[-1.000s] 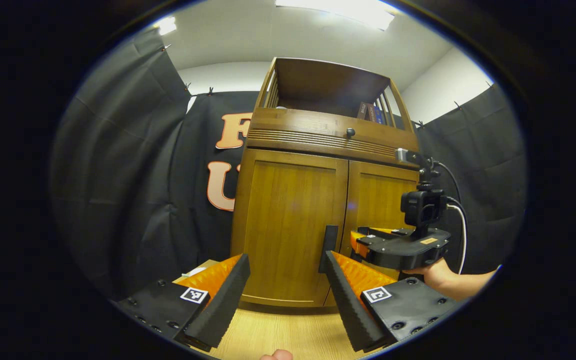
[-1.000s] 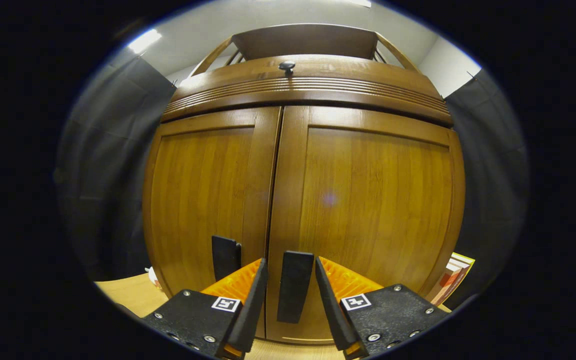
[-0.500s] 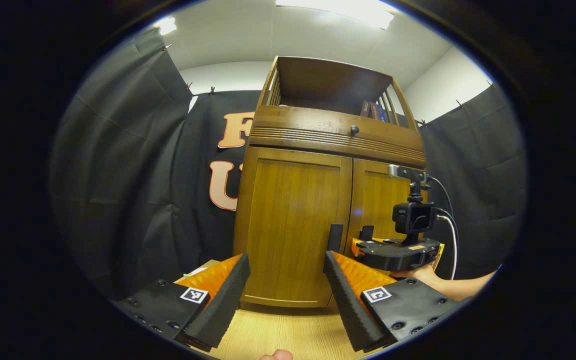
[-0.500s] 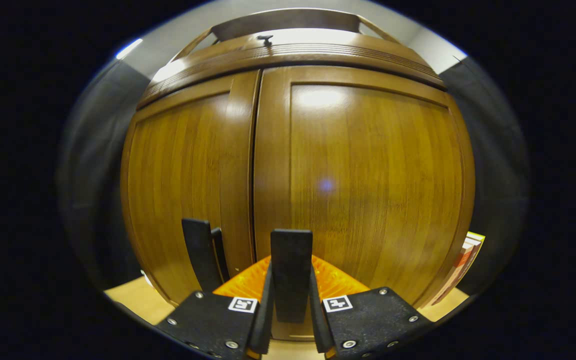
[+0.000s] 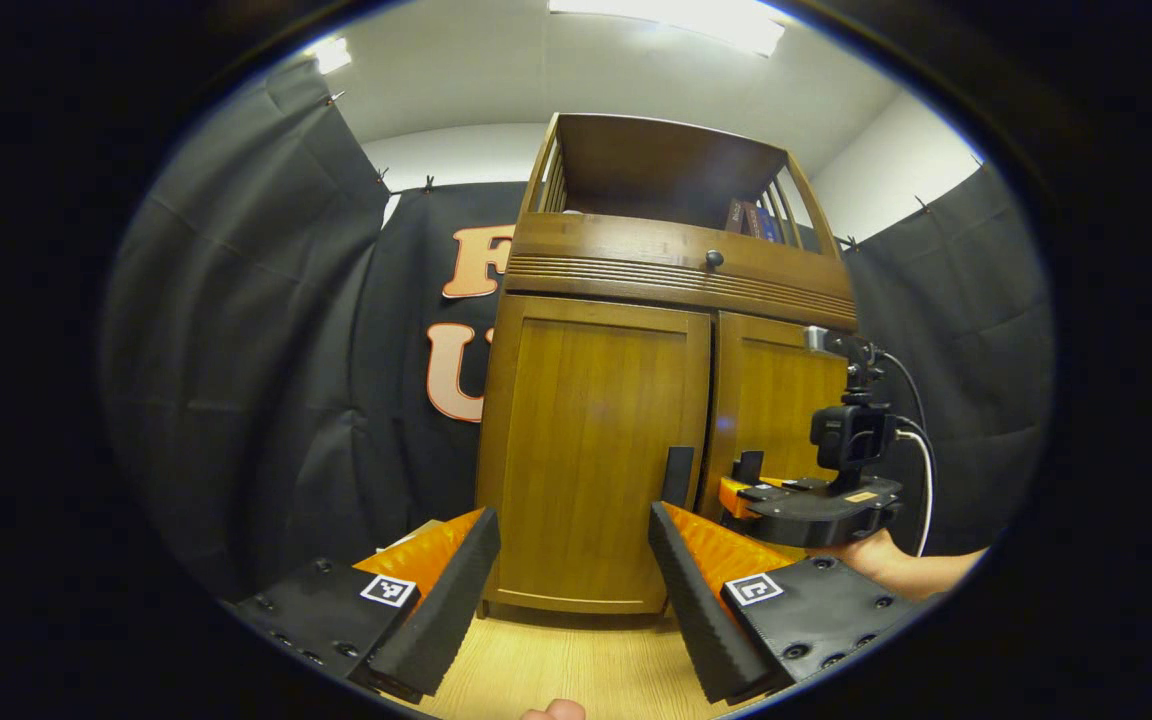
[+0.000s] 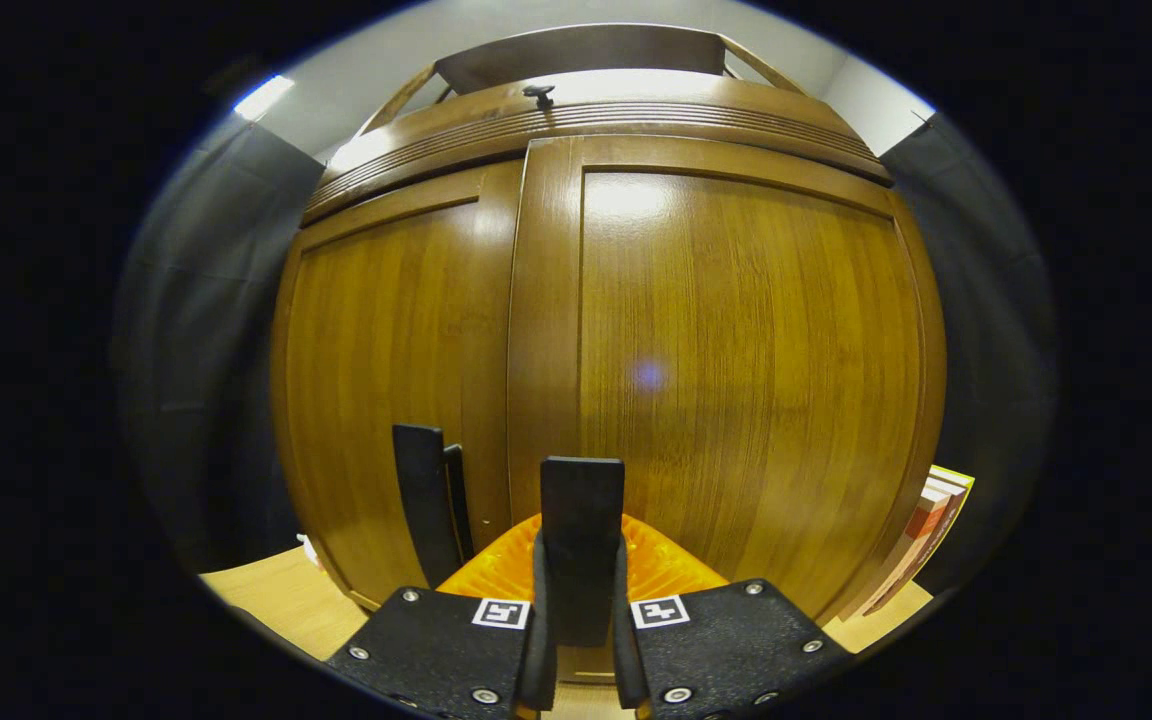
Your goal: Open the right door of the double-door shoe cabinet with the right hand, and open the left door with the left hand.
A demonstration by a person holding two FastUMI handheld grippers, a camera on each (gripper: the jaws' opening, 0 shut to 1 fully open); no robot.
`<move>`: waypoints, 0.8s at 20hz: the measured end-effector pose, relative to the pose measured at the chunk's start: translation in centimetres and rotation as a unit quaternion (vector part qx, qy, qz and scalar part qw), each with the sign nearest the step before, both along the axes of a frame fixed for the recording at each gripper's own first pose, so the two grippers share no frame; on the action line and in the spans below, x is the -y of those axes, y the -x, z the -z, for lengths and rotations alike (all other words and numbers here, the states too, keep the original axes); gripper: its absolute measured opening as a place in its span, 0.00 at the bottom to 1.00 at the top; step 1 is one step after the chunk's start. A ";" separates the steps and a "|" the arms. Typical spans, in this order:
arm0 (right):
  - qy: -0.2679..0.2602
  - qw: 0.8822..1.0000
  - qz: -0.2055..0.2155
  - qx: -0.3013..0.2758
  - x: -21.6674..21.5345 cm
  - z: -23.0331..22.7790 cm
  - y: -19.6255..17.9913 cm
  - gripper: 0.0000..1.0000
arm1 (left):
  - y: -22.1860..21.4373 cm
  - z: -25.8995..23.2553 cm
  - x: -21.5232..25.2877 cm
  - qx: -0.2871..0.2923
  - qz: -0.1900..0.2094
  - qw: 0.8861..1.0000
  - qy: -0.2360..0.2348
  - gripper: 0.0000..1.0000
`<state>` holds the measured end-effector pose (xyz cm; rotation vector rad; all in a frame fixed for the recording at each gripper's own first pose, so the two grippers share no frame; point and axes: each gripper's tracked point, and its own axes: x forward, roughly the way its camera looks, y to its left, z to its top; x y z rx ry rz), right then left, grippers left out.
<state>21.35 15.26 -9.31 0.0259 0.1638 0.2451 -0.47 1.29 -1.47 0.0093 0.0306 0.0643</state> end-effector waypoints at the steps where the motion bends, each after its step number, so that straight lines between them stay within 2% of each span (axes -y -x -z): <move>1: -0.004 1.000 -0.003 -0.005 0.2 0.0 0.7 0.23 | 0.3 0.0 0.3 0.002 0.002 1.000 0.004 0.92; 4: -0.012 1.000 -0.007 0.002 1.1 -0.1 2.7 0.23 | 0.8 -0.2 0.4 0.004 0.000 1.000 -0.002 1.00; 5: -0.016 1.000 -0.008 0.003 1.5 -0.4 3.7 0.23 | 0.9 -0.1 0.4 0.003 0.000 1.000 -0.007 0.93; 9: -0.013 1.000 0.002 -0.004 4.0 -1.3 7.3 0.23 | 1.2 -0.4 0.8 0.007 -0.005 1.000 -0.004 0.93; 16: -0.004 0.999 0.032 -0.004 9.8 -2.9 13.4 0.19 | 1.2 -0.3 3.6 0.004 0.016 1.000 0.005 0.93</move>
